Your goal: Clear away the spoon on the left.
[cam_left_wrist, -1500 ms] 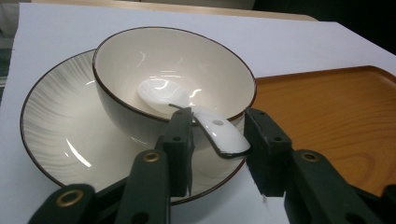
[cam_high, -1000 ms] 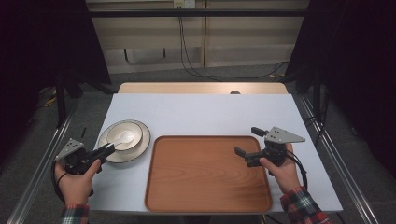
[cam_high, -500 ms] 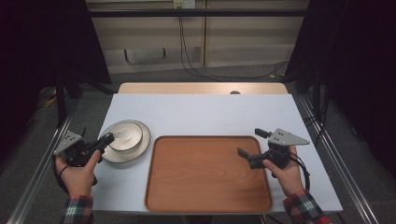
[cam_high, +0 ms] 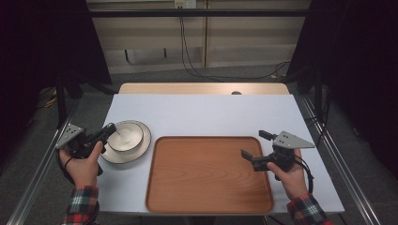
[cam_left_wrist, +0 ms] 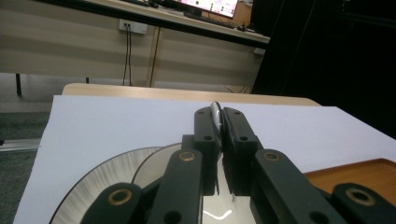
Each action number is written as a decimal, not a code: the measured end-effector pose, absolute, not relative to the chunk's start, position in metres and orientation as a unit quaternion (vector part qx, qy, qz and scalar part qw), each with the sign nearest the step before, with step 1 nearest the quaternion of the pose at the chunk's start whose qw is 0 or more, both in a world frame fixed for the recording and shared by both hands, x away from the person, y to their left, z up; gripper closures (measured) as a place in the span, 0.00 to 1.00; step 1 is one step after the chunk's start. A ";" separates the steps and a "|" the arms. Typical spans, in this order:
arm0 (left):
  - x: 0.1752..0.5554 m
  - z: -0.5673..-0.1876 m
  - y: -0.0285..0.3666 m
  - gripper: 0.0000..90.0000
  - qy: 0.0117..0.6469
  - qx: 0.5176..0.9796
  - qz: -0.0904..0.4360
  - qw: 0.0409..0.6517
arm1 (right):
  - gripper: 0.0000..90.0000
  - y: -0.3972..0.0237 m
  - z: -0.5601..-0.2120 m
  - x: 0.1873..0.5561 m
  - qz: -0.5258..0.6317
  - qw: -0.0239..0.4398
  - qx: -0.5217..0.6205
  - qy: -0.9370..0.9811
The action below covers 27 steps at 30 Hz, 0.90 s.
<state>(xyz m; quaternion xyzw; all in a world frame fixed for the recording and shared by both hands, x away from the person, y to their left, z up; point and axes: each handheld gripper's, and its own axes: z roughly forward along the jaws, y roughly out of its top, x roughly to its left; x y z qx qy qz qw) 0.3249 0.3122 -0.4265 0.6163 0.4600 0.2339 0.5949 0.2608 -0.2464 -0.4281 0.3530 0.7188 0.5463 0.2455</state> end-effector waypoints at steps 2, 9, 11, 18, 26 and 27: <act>0.326 -0.427 0.312 0.94 0.462 0.611 0.233 0.599 | 0.01 -0.247 -0.428 0.261 0.547 0.246 0.353 0.718; 0.335 -0.430 0.314 0.94 0.460 0.601 0.231 0.612 | 0.01 -0.246 -0.429 0.261 0.546 0.244 0.351 0.720; 0.338 -0.431 0.313 0.94 0.463 0.593 0.233 0.616 | 0.01 -0.245 -0.430 0.261 0.547 0.241 0.346 0.723; 0.341 -0.428 0.306 0.95 0.461 0.600 0.229 0.613 | 0.01 -0.244 -0.430 0.261 0.547 0.241 0.347 0.723; 0.336 -0.418 0.306 0.95 0.454 0.605 0.224 0.615 | 0.01 -0.244 -0.429 0.260 0.547 0.244 0.345 0.723; 0.335 -0.412 0.306 0.95 0.445 0.606 0.222 0.621 | 0.01 -0.244 -0.430 0.260 0.548 0.242 0.345 0.723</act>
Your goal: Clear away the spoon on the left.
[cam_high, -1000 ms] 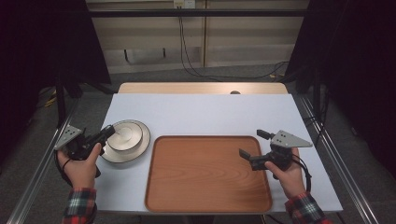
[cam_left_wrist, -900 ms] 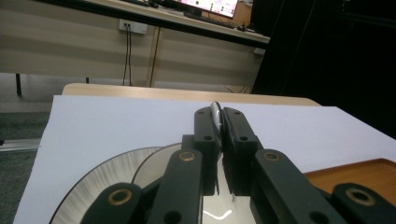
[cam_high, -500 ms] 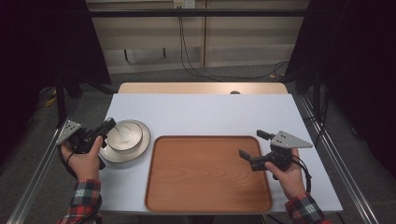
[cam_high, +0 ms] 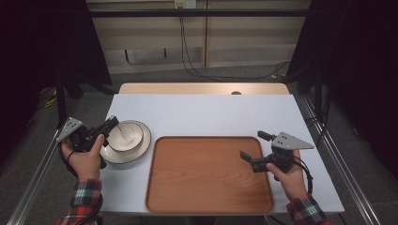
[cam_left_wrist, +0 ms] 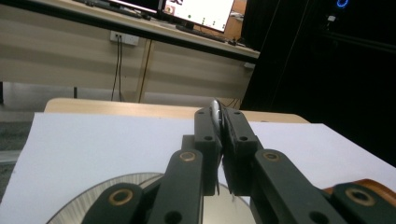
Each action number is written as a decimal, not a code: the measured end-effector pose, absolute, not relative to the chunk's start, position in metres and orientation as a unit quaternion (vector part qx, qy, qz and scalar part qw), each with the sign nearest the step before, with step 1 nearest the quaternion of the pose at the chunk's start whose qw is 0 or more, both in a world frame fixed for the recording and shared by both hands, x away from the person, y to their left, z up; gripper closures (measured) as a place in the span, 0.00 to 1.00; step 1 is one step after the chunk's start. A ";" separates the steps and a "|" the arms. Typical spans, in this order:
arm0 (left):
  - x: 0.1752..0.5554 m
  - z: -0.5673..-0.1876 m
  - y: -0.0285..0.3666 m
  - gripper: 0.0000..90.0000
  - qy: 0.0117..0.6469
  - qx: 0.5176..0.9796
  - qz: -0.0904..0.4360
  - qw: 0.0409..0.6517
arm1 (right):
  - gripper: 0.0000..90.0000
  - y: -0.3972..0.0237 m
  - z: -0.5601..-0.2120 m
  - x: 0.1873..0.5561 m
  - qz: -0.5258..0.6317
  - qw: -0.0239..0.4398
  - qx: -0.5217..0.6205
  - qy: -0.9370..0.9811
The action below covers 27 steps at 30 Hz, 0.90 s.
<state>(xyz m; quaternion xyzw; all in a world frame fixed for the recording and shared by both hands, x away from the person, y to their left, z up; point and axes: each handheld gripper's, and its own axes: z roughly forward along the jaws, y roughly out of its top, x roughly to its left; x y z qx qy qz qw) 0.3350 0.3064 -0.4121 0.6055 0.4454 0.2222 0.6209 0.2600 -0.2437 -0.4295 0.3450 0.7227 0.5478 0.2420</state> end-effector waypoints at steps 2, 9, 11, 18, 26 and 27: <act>0.334 -0.408 0.306 0.95 0.443 0.606 0.222 0.622 | 0.01 -0.244 -0.430 0.260 0.548 0.242 0.345 0.723; 0.327 -0.379 0.298 0.95 0.419 0.604 0.204 0.646 | 0.01 -0.243 -0.429 0.260 0.548 0.244 0.344 0.723; 0.327 -0.375 0.296 0.95 0.413 0.607 0.197 0.649 | 0.01 -0.243 -0.429 0.260 0.548 0.244 0.344 0.722; 0.322 -0.359 0.277 0.95 0.383 0.629 0.166 0.656 | 0.01 -0.243 -0.429 0.260 0.548 0.244 0.343 0.723; 0.319 -0.353 0.262 0.95 0.363 0.639 0.135 0.664 | 0.01 -0.243 -0.429 0.260 0.548 0.243 0.342 0.723; 0.319 -0.352 0.260 0.95 0.357 0.646 0.126 0.663 | 0.01 -0.243 -0.429 0.260 0.548 0.243 0.342 0.723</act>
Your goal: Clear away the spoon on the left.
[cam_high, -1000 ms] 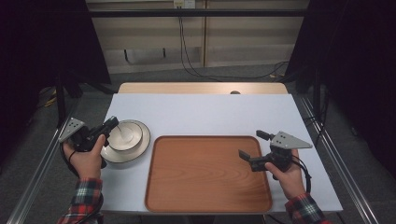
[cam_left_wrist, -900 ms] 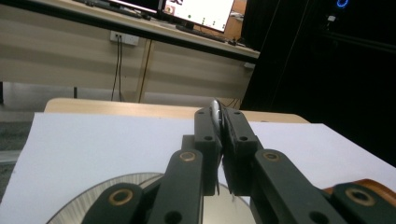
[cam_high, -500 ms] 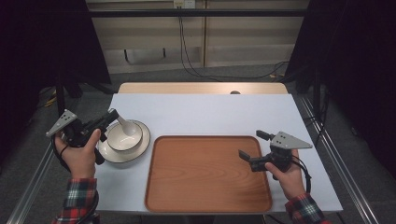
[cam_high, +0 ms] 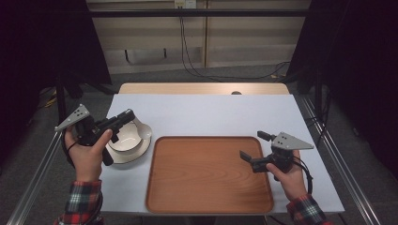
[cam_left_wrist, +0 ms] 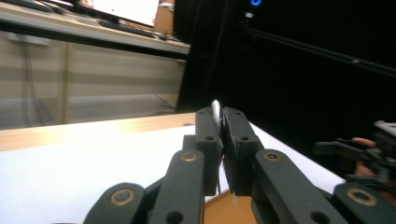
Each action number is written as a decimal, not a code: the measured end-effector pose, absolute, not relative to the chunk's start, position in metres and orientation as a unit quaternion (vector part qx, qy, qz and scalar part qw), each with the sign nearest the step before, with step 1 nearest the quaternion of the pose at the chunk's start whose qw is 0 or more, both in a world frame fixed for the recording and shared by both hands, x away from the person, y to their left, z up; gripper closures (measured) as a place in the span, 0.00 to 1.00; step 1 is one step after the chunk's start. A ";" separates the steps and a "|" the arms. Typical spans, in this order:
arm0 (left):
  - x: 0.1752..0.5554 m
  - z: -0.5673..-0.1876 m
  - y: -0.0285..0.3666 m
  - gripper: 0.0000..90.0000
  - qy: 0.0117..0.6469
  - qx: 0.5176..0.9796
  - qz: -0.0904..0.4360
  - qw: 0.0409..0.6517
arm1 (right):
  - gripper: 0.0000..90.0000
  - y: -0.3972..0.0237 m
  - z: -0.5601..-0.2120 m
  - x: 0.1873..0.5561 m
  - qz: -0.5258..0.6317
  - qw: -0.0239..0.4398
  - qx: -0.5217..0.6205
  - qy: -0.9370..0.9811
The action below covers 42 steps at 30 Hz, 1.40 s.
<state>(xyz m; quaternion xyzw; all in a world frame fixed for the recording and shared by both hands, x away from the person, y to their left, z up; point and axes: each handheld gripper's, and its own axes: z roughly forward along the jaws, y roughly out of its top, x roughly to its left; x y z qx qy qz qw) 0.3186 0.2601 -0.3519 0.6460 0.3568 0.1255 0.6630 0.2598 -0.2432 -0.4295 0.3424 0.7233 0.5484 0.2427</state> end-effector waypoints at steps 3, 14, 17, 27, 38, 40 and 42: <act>0.318 -0.351 0.256 0.95 0.349 0.650 0.113 0.665 | 0.01 -0.243 -0.430 0.260 0.548 0.244 0.344 0.723; 0.318 -0.357 0.232 0.95 0.324 0.677 0.072 0.657 | 0.01 -0.243 -0.430 0.260 0.547 0.241 0.343 0.725; 0.318 -0.360 0.227 0.95 0.319 0.681 0.065 0.656 | 0.01 -0.243 -0.430 0.260 0.547 0.241 0.342 0.725; 0.317 -0.370 0.211 0.95 0.310 0.696 0.048 0.646 | 0.01 -0.243 -0.430 0.260 0.548 0.239 0.342 0.725; 0.315 -0.382 0.193 0.95 0.301 0.713 0.020 0.633 | 0.01 -0.243 -0.430 0.260 0.548 0.239 0.341 0.726; 0.314 -0.386 0.187 0.95 0.297 0.717 0.012 0.630 | 0.01 -0.243 -0.430 0.260 0.547 0.240 0.343 0.725; 0.313 -0.387 0.185 0.95 0.296 0.720 0.010 0.627 | 0.01 -0.243 -0.430 0.260 0.547 0.239 0.342 0.725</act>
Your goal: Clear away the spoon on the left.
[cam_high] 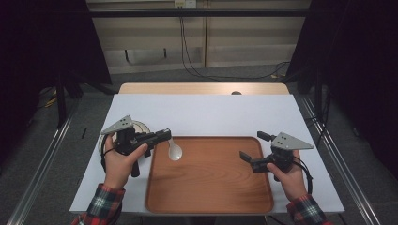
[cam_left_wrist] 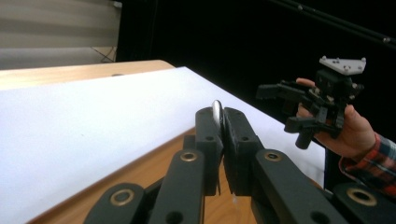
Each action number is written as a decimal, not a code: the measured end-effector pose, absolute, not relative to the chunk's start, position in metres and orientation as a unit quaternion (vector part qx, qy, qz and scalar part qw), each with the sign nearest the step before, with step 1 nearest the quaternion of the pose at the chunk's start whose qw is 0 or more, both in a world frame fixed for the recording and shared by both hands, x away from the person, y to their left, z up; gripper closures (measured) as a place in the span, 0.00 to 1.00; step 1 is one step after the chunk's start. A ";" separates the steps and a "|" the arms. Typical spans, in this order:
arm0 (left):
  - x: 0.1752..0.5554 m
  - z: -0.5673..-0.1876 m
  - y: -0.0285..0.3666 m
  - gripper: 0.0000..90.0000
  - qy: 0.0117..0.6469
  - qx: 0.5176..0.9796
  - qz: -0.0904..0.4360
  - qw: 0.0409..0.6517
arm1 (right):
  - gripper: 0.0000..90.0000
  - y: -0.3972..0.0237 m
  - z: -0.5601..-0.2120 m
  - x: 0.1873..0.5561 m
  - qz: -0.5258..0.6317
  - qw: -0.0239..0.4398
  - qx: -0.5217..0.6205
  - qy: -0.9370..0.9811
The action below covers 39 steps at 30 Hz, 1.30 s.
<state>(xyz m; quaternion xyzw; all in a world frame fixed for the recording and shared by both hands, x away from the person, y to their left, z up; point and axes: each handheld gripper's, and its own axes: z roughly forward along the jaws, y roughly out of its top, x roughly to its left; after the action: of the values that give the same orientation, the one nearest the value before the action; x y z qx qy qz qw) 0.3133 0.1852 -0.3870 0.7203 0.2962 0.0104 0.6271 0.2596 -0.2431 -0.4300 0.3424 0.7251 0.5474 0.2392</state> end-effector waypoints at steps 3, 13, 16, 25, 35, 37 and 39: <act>0.312 -0.391 0.179 0.95 0.297 0.723 0.003 0.624 | 0.01 -0.243 -0.430 0.260 0.547 0.238 0.341 0.726; 0.306 -0.404 0.161 0.95 0.283 0.740 -0.024 0.610 | 0.01 -0.242 -0.430 0.260 0.546 0.238 0.339 0.728; 0.304 -0.407 0.156 0.95 0.283 0.742 -0.032 0.608 | 0.01 -0.242 -0.430 0.259 0.546 0.238 0.340 0.728; 0.300 -0.413 0.147 0.95 0.273 0.750 -0.045 0.601 | 0.01 -0.243 -0.430 0.260 0.548 0.236 0.336 0.728; 0.298 -0.422 0.139 0.95 0.274 0.747 -0.078 0.601 | 0.01 -0.242 -0.430 0.259 0.547 0.239 0.341 0.726; 0.298 -0.423 0.139 0.95 0.272 0.749 -0.079 0.599 | 0.01 -0.243 -0.430 0.259 0.547 0.239 0.341 0.726; 0.298 -0.425 0.139 0.95 0.274 0.749 -0.081 0.597 | 0.01 -0.243 -0.430 0.259 0.547 0.239 0.342 0.726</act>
<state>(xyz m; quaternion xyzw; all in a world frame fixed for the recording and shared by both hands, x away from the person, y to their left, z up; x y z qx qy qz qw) 0.2984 0.1387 -0.4255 0.7493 0.2741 -0.0806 0.5974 0.2590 -0.2427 -0.4299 0.3415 0.7261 0.5468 0.2392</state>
